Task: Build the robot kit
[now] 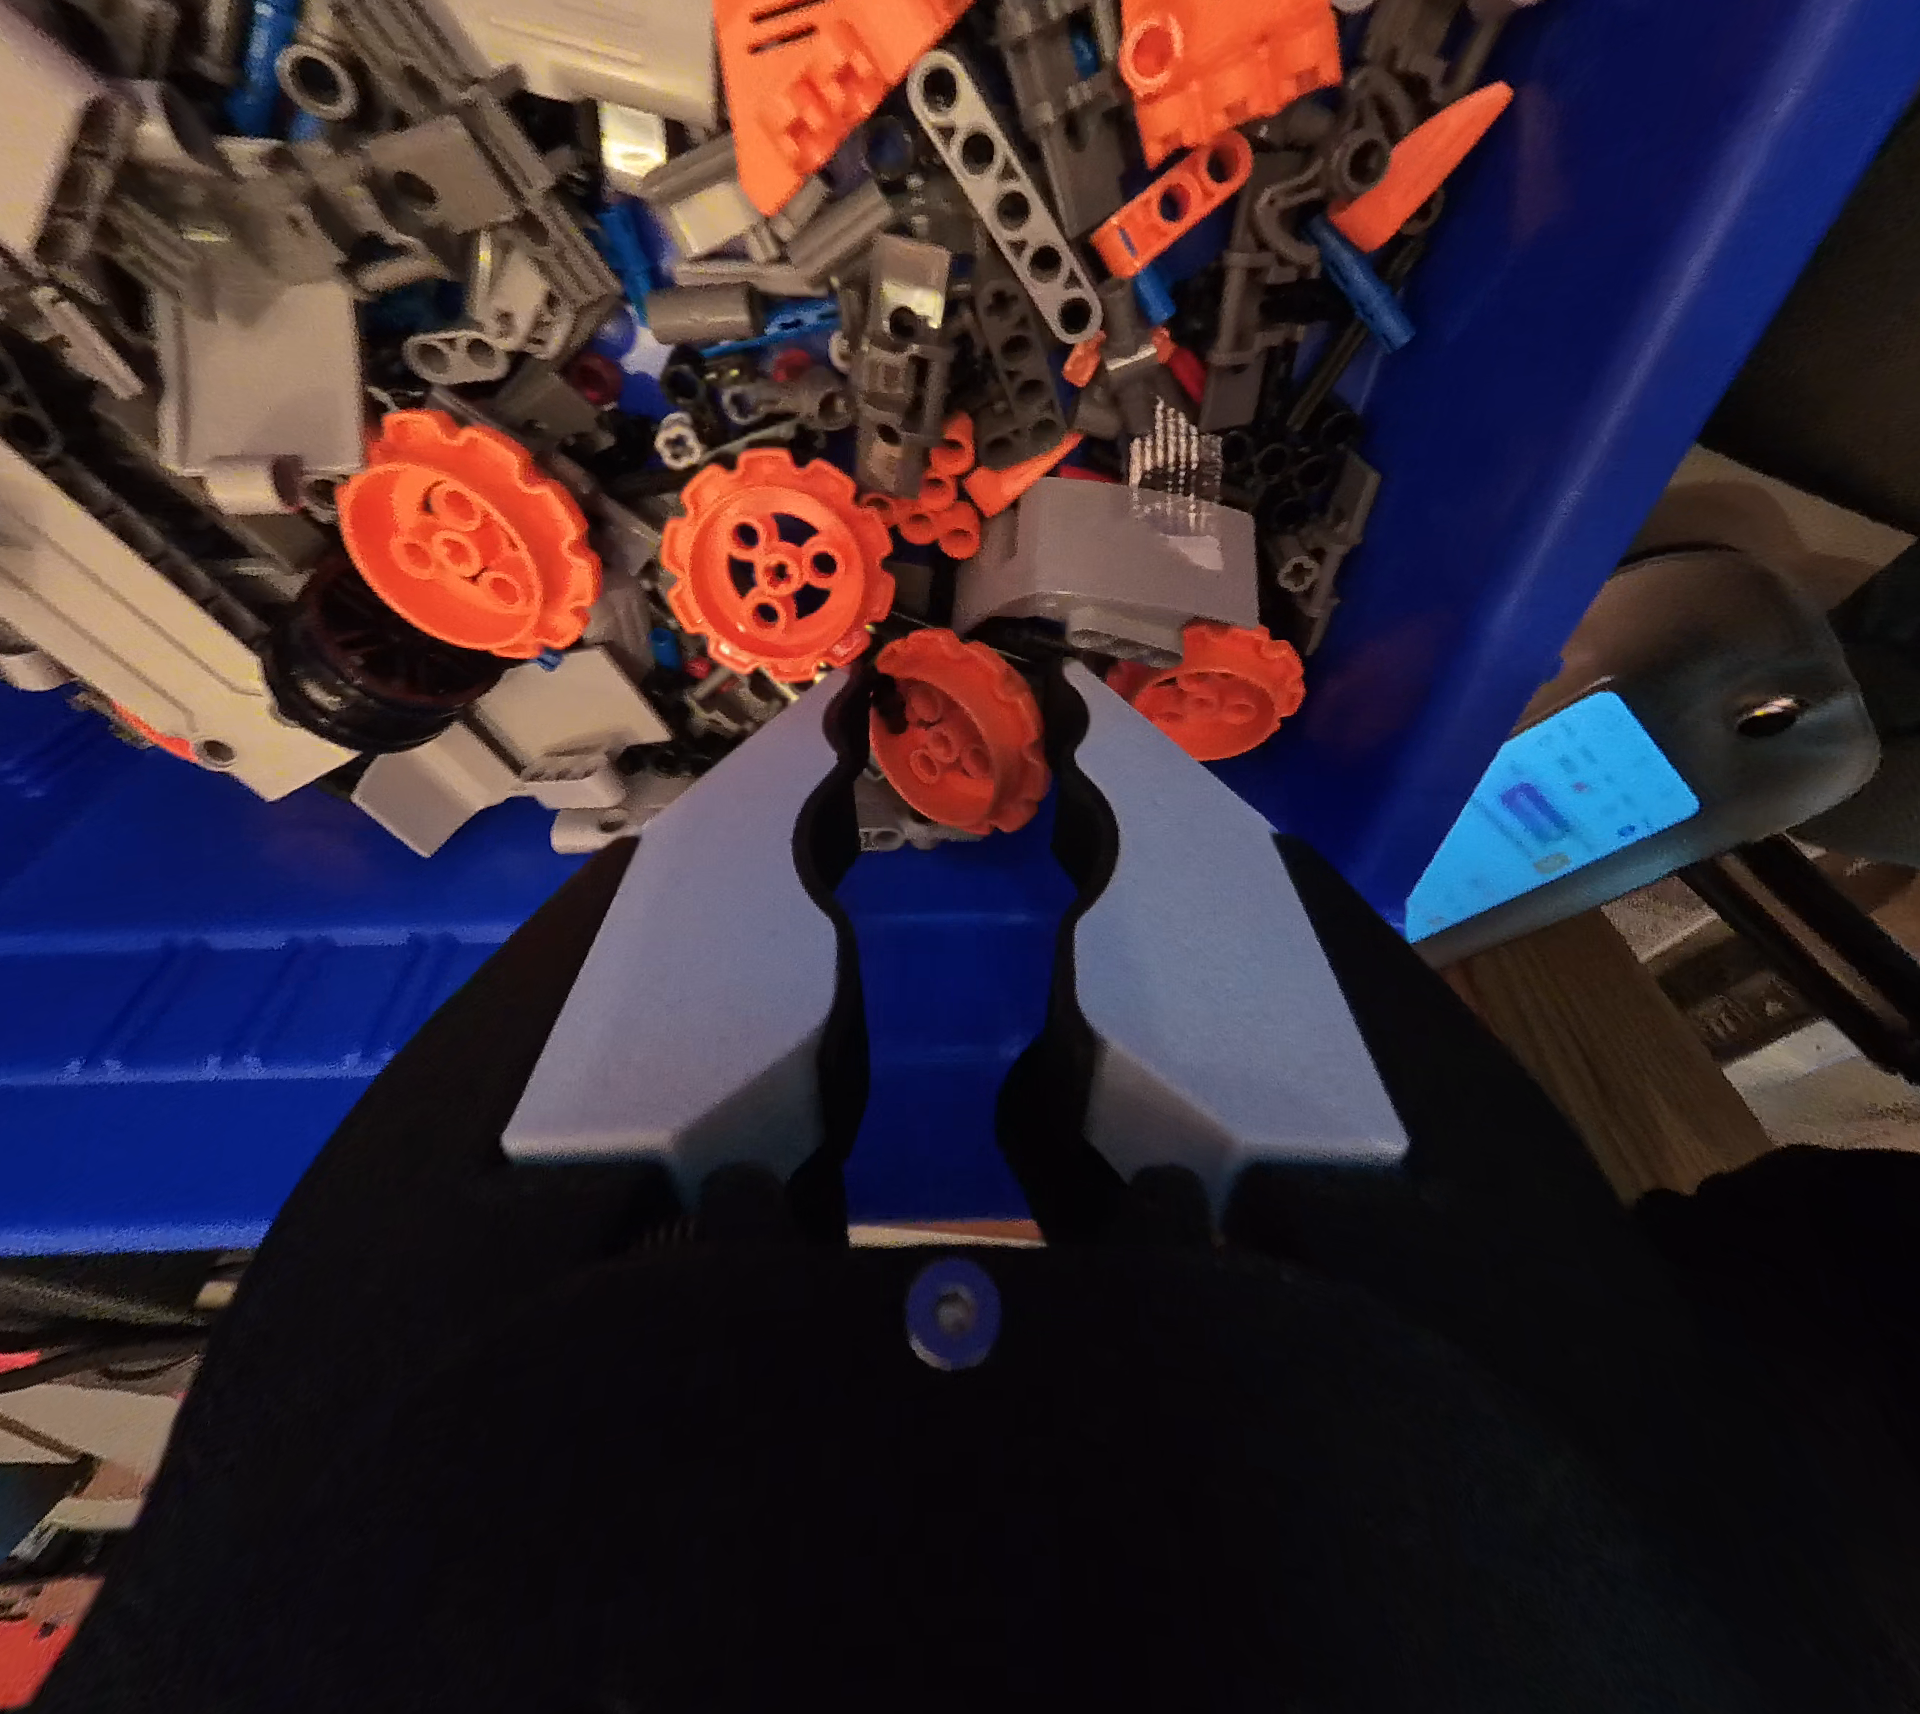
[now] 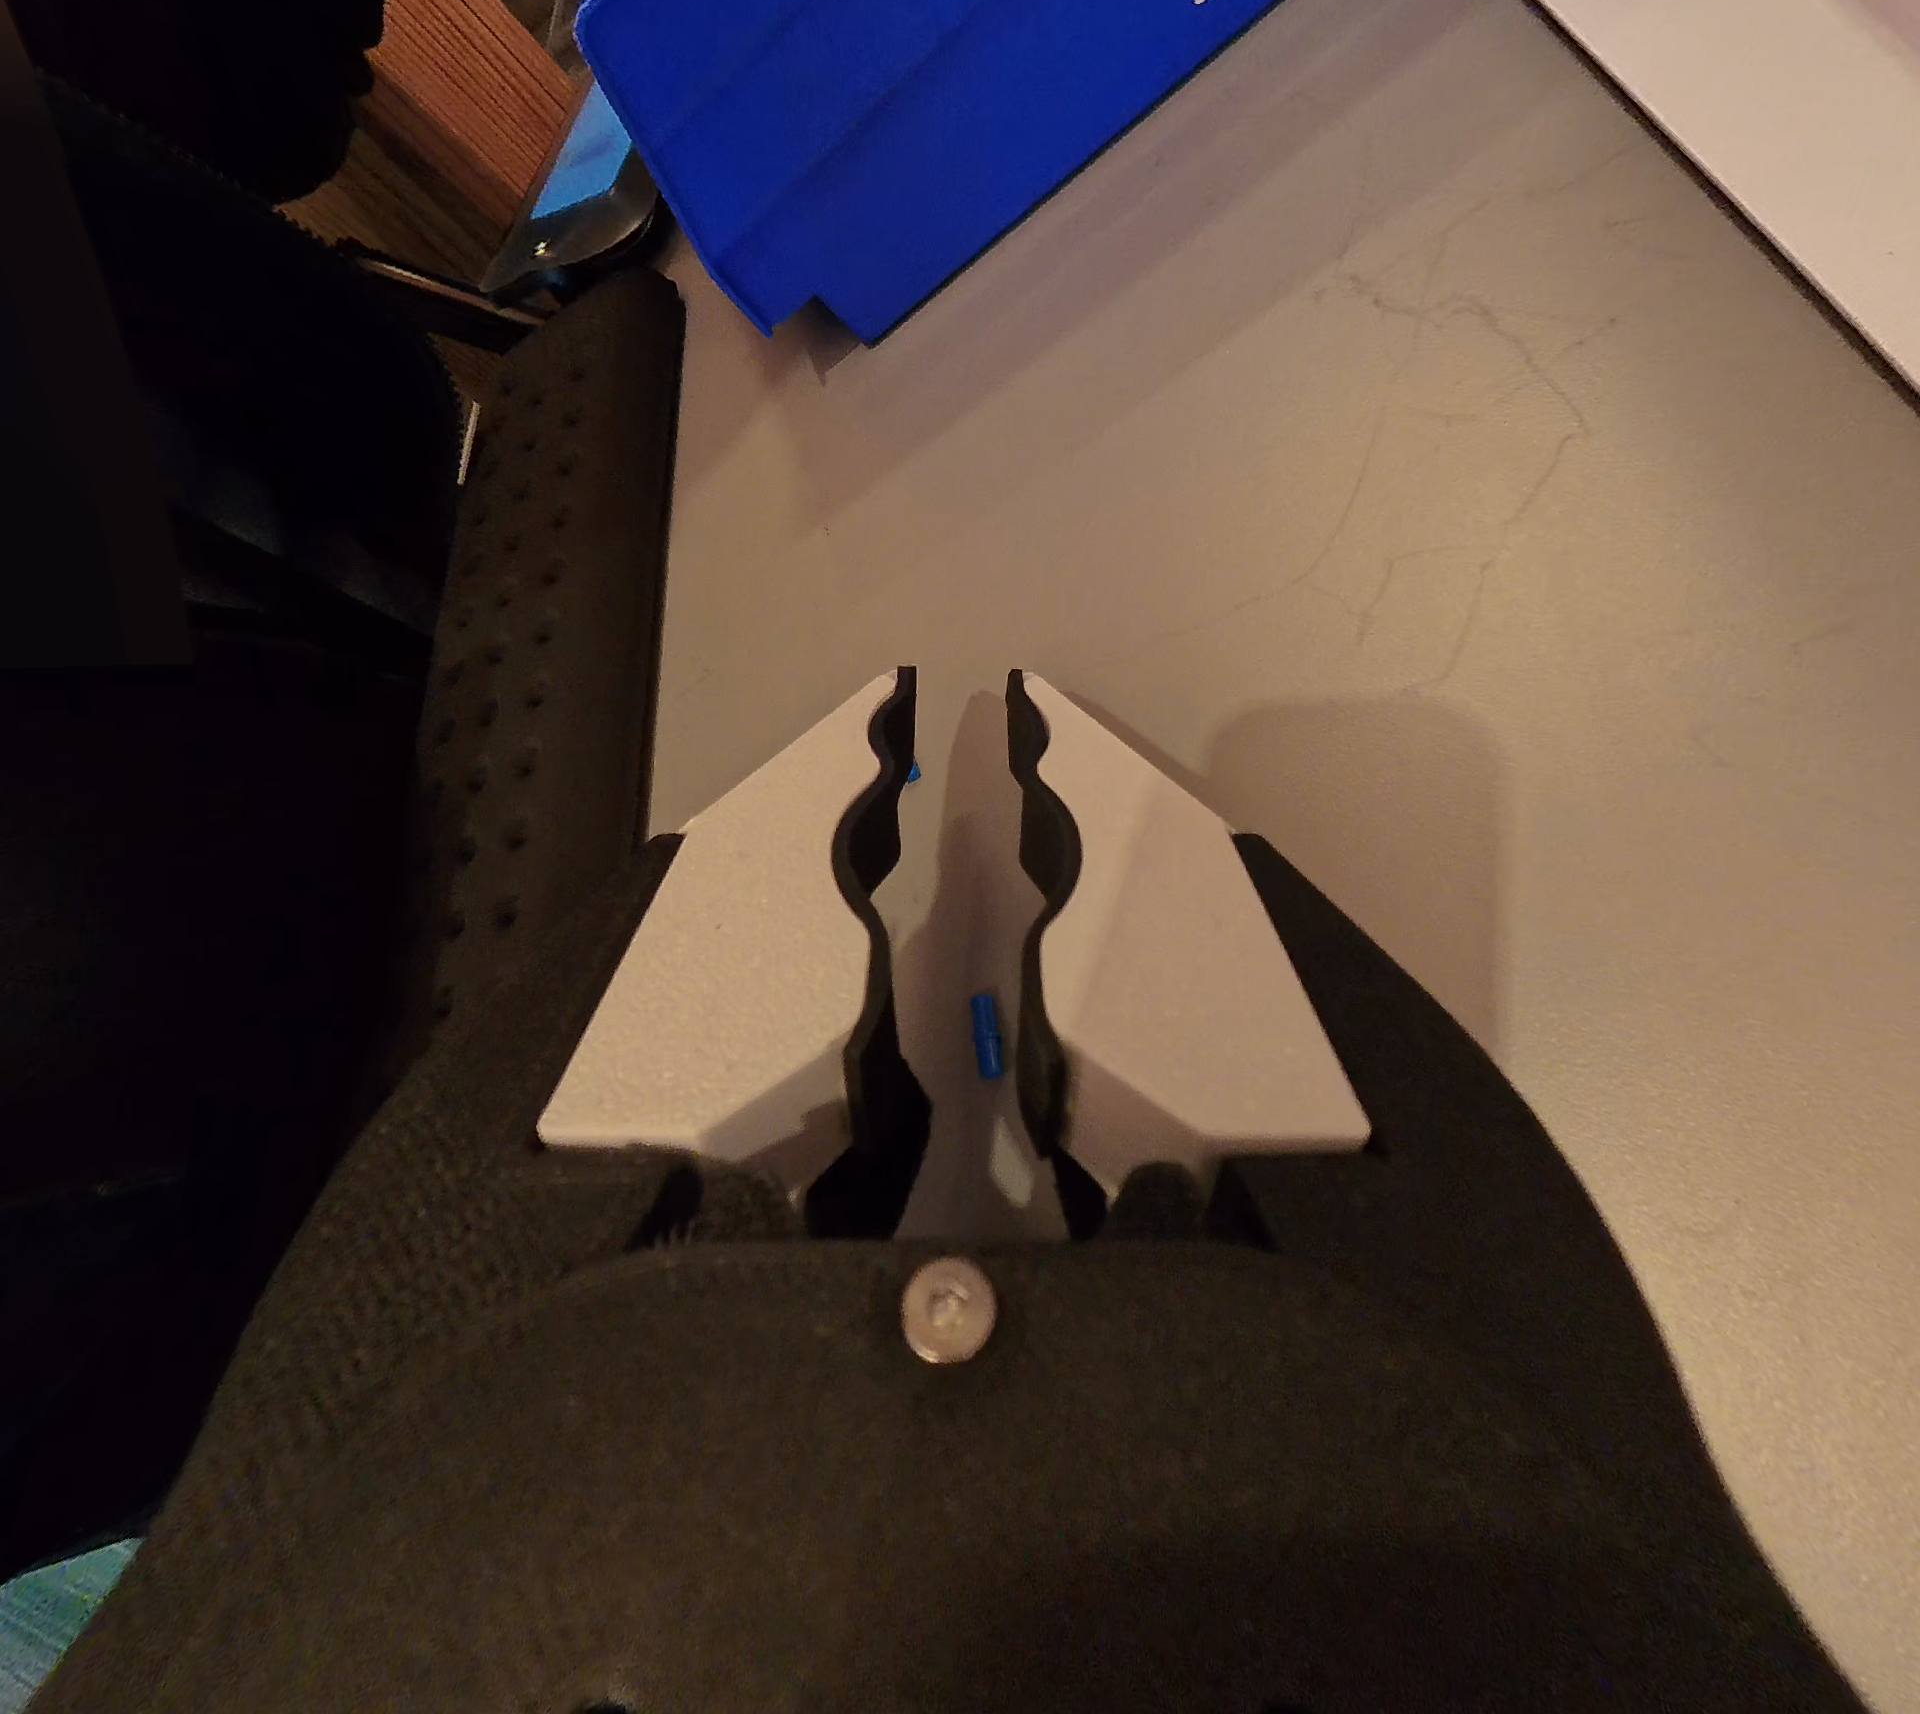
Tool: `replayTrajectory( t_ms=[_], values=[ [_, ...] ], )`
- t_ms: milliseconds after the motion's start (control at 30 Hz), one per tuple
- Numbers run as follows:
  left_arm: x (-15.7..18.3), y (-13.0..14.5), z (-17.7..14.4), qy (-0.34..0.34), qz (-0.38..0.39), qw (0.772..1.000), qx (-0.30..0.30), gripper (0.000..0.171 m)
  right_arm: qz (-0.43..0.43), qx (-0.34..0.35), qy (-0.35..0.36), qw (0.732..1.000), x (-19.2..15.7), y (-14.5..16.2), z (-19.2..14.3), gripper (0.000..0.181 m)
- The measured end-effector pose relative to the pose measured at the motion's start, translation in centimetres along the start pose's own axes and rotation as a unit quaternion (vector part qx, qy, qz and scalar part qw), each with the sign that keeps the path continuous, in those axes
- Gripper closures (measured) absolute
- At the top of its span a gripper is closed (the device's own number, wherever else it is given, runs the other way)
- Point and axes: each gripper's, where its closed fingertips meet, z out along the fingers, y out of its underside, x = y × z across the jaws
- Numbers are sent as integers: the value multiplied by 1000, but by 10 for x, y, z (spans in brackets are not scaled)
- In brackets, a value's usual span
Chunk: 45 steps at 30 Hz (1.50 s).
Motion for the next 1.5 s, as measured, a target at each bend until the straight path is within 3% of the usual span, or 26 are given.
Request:
replayTrajectory(
  t_ms=[333, 500, 800, 967, 1067, 1267, 1500],
  values=[
    [-18, -22, -16, -16, -24, 996, 82, 138, 1, -1, 0, 1000, 0, 1, 0, 166],
    [-4, -15, -16, 15, -7, 997, 74, 114, 1, -1, 0, 1000, 1, 1, 0, 166],
    [20, -12, 10, 32, 66, 997, 19, 136, 1, -2, 0, 1000, 1, 1, 1, 166],
    [14, -15, -1, 18, 68, 997, 42, 164, 3, -3, 0, 1000, 1, 2, 1, 166],
    [7, -17, -5, 11, 60, 996, 58, 171, 4, -2, -2, 1000, 1, 2, 1, 166],
    [-17, -32, -14, -42, 26, 993, 103, 168, 6, -3, -1, 1000, 2, 2, 2, 166],
    [-7, -26, -18, -11, 24, 994, 105, 151, 7, -3, -2, 1000, 3, 3, 2, 166]
  ],
)
